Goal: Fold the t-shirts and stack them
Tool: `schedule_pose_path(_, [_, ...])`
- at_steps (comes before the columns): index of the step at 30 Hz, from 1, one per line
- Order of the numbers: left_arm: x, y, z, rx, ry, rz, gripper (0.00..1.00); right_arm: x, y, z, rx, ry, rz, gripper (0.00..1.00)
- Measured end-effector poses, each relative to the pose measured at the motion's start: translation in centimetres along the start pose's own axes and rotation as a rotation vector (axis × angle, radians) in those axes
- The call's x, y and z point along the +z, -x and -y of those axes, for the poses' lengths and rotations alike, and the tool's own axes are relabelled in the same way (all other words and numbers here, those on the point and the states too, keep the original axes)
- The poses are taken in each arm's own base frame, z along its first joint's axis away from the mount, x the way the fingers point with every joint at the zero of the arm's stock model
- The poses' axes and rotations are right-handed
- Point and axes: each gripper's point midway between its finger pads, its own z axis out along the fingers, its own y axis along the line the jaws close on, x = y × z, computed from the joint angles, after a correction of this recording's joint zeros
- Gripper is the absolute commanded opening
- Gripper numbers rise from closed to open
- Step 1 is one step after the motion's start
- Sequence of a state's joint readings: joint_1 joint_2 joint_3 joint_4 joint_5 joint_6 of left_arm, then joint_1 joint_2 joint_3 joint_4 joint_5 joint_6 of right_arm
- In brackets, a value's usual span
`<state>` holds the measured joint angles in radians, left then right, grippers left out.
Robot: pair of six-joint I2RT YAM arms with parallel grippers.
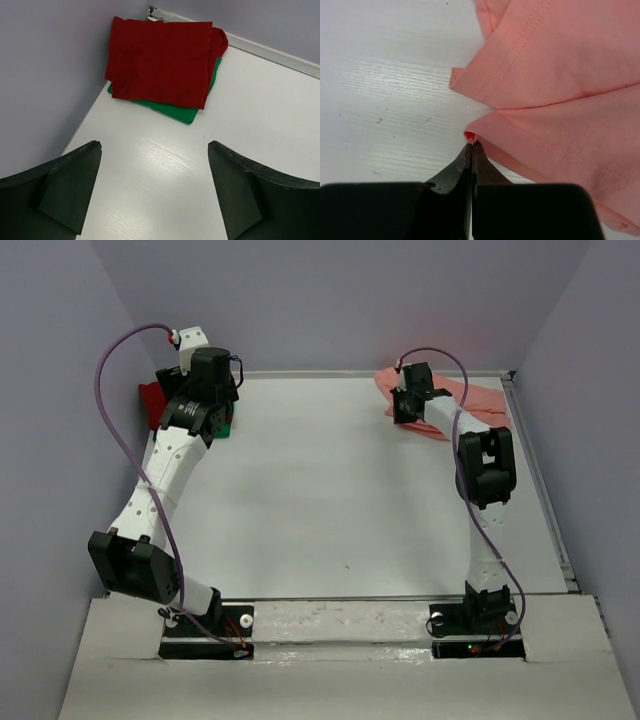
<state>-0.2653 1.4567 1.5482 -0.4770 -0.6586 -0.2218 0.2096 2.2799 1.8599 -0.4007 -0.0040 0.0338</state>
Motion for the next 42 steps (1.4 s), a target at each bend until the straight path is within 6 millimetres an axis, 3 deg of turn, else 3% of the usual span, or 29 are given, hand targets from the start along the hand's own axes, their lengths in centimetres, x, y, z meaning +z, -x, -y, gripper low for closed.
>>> schedule_pose_path(4, [-0.1,0.0,0.2,0.000,-0.004,0.001,0.99,-0.5,0.0,0.2,-0.001,-0.014,-0.001,0.00])
schedule_pose_path(7, [-0.2,-0.2,0.5,0.005,-0.011,0.000,0.99,-2.0,1.0,0.4,-0.009,-0.039,0.020,0.00])
schedule_pose_path(9, [-0.4,-0.2,0.8,0.006,-0.017,0.001,0.99,-4.3,2.5,0.4,-0.022,-0.067,0.054,0.00])
schedule_pose_path(13, [-1.1,-0.6,1.9,0.014,-0.034,0.003,0.99,-11.1,7.5,-0.6,-0.072,-0.110,0.173,0.00])
schedule_pose_path(14, [-1.3,-0.9,2.2,0.018,-0.037,0.000,0.99,-13.3,9.2,-0.9,-0.086,-0.121,0.213,0.00])
schedule_pose_path(16, [-1.5,-1.3,2.5,0.028,-0.041,-0.007,0.99,-19.6,14.5,-3.0,-0.114,-0.119,0.369,0.00])
schedule_pose_path(17, [-1.6,-1.6,2.7,0.032,-0.043,-0.012,0.99,-21.8,16.0,-3.6,-0.122,-0.119,0.415,0.00])
schedule_pose_path(20, [-1.5,-2.4,2.6,0.039,-0.033,-0.026,0.99,-31.0,20.8,-6.7,-0.148,-0.101,0.603,0.00])
schedule_pose_path(21, [-1.5,-2.7,2.6,0.041,-0.029,-0.030,0.99,-35.4,22.3,-8.5,-0.155,-0.083,0.689,0.00])
schedule_pose_path(22, [-1.4,-2.9,2.5,0.043,-0.026,-0.035,0.99,-38.6,23.0,-9.9,-0.166,-0.073,0.751,0.00])
schedule_pose_path(25, [-1.4,-3.3,2.4,0.046,-0.018,-0.044,0.99,-46.6,22.3,-14.8,-0.212,-0.043,0.876,0.00])
schedule_pose_path(30, [-1.2,-3.9,2.3,0.051,-0.013,-0.055,0.99,-55.2,18.8,-21.8,-0.350,-0.037,0.995,0.00])
schedule_pose_path(33, [-1.2,-4.3,2.4,0.055,-0.012,-0.061,0.99,-58.5,18.3,-23.5,-0.427,-0.141,1.064,0.00])
schedule_pose_path(36, [-1.2,-4.4,2.4,0.055,-0.013,-0.063,0.99,-60.4,18.2,-24.5,-0.428,-0.219,1.107,0.00])
schedule_pose_path(39, [-1.3,-4.4,2.5,0.053,-0.013,-0.063,0.99,-60.5,18.4,-24.0,-0.425,-0.291,1.107,0.00])
schedule_pose_path(42, [-1.3,-4.4,2.5,0.053,-0.014,-0.063,0.99,-58.4,20.2,-20.8,-0.399,-0.429,1.077,0.00])
